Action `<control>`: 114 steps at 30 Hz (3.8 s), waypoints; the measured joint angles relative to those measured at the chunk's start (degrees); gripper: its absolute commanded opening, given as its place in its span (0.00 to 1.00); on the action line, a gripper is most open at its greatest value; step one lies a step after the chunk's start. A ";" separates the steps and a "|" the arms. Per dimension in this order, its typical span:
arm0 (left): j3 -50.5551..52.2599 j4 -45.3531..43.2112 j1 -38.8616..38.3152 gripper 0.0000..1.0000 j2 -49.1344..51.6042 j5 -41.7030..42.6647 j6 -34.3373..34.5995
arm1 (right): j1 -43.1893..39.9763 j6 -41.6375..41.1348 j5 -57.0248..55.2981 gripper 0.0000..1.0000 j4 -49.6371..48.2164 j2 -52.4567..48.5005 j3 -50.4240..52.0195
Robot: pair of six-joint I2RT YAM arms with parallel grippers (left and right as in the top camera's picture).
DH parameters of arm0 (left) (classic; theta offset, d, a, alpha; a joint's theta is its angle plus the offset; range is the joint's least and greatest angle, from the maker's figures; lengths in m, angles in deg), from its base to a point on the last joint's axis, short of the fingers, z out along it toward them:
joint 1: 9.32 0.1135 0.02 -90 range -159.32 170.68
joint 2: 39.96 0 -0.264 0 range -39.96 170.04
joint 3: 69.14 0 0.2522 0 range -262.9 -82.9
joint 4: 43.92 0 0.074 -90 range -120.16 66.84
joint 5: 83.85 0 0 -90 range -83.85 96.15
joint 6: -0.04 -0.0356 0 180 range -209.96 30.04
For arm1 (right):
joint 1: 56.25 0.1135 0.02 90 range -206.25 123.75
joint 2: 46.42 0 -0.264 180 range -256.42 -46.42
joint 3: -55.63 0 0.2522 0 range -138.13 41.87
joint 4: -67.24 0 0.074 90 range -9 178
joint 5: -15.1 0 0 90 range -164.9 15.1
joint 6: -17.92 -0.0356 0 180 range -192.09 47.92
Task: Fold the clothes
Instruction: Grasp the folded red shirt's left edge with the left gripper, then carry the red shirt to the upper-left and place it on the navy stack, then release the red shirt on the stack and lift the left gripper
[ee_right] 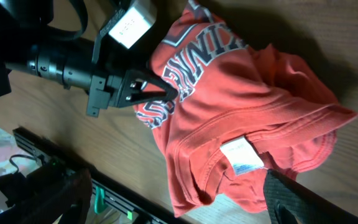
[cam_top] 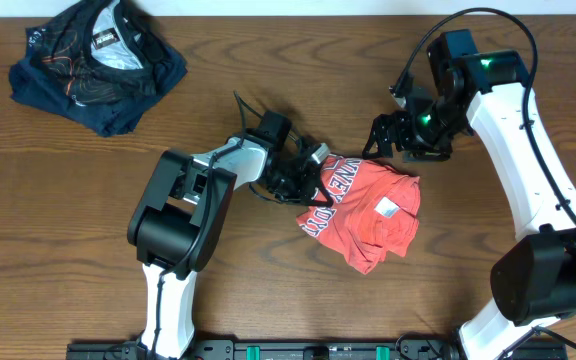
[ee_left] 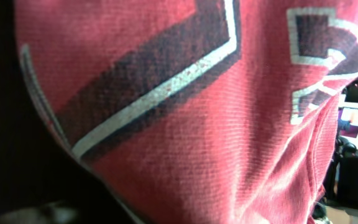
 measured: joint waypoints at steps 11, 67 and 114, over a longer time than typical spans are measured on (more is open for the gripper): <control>0.07 -19.98 6.80 0.06 0.09 -7.10 6.82 | 0.00 0.39 -0.66 0.84 2.27 0.00 0.00; -20.17 -41.81 48.70 0.06 1.44 -32.30 2.54 | 0.00 -3.21 -2.99 0.82 7.34 0.02 0.00; -21.90 -49.24 50.23 0.06 -7.19 -42.80 5.29 | 1.75 -3.21 -4.31 0.82 5.62 0.02 0.00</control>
